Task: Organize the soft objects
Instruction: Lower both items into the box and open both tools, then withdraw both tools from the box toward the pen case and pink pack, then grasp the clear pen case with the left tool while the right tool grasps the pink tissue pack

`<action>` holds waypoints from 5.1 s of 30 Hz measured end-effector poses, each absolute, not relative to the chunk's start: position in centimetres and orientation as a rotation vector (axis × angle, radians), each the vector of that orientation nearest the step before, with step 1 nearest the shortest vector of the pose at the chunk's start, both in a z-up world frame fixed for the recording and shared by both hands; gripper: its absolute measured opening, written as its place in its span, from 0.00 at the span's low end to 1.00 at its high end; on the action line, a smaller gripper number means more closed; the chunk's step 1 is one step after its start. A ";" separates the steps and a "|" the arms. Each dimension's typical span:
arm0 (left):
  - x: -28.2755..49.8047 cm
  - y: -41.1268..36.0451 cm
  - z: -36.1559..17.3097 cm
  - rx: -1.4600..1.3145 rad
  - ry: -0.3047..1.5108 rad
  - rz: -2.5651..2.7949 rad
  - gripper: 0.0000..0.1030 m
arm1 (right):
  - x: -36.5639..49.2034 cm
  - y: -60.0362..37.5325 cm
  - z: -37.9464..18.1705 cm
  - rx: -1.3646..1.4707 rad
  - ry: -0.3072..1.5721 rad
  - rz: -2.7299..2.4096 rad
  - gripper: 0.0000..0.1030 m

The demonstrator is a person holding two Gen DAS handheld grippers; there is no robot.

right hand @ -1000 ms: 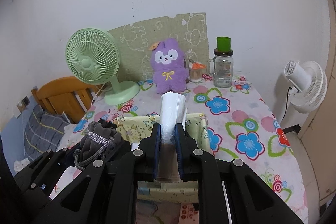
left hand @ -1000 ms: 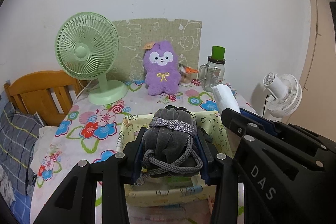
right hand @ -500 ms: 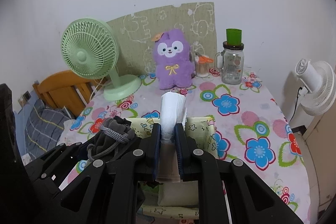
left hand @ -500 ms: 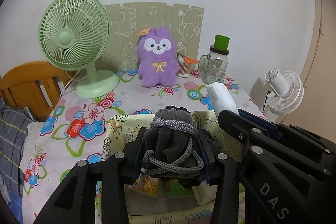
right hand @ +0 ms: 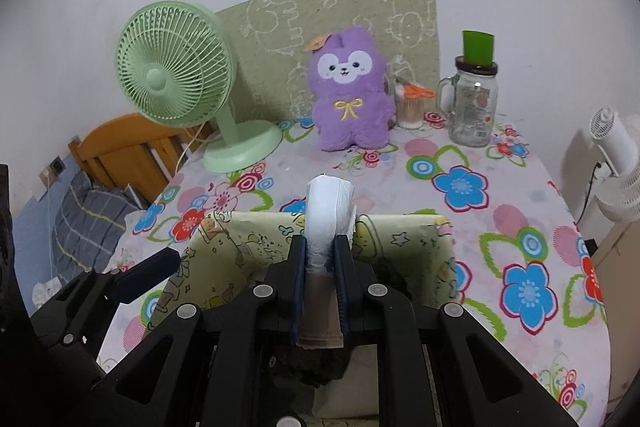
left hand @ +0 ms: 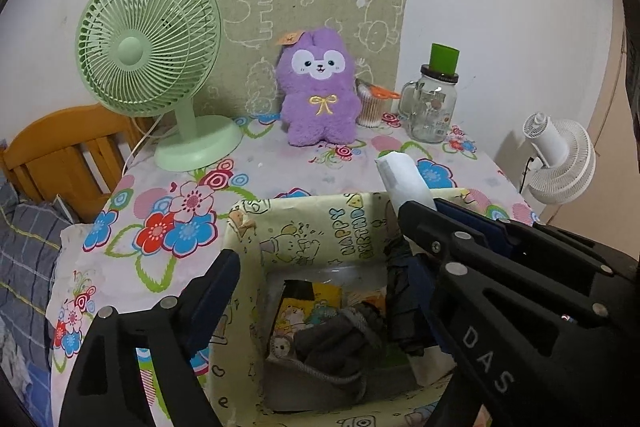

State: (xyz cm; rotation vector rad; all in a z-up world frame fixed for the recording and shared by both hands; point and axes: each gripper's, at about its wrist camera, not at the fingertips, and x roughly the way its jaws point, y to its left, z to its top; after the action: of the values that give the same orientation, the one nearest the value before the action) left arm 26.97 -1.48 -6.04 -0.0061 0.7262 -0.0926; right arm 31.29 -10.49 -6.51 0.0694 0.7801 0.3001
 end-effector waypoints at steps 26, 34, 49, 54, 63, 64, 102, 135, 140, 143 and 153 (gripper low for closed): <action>24.9 -1.7 -5.0 0.016 0.700 -0.083 0.95 | 28.9 -11.1 -5.4 0.075 0.757 0.288 0.78; 22.8 -2.2 -3.8 0.015 0.663 -0.090 0.97 | 26.7 -11.8 -3.9 0.071 0.718 0.269 0.84; 18.9 -3.1 -2.1 0.025 0.607 -0.101 1.00 | 22.3 -12.9 -1.4 0.060 0.669 0.204 0.89; 17.6 -3.5 -1.9 0.030 0.595 -0.107 1.00 | 20.9 -13.4 -1.0 0.064 0.659 0.186 0.91; 15.3 -3.9 -1.5 0.034 0.577 -0.112 1.00 | 18.4 -13.8 -0.6 0.067 0.638 0.164 0.94; 15.0 -3.9 -1.5 0.033 0.575 -0.112 1.00 | 18.1 -13.9 -0.6 0.068 0.634 0.161 0.95; 9.3 -3.8 -9.2 -0.022 0.620 -0.132 1.00 | 11.1 -14.1 -7.7 0.033 0.665 0.121 0.97; 14.4 -4.2 -16.2 0.007 0.884 -0.092 1.00 | 17.8 -14.8 -16.7 0.024 0.903 0.050 0.79; 14.4 -4.3 -16.3 0.018 0.888 -0.086 1.00 | 17.8 -14.7 -16.6 -0.018 0.900 0.033 0.50; 14.2 -4.3 -16.1 0.022 0.882 -0.086 1.00 | 17.7 -14.8 -16.5 -0.025 0.913 0.051 0.41; 13.9 -2.2 -14.9 0.039 0.836 -0.016 1.00 | 16.6 -13.9 -15.1 0.001 0.892 0.099 0.41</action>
State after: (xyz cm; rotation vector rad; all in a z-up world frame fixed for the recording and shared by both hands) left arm 13.87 -2.15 -14.93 0.0389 0.8363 -0.0163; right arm 16.56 -13.86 -15.06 0.0009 0.8924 0.0987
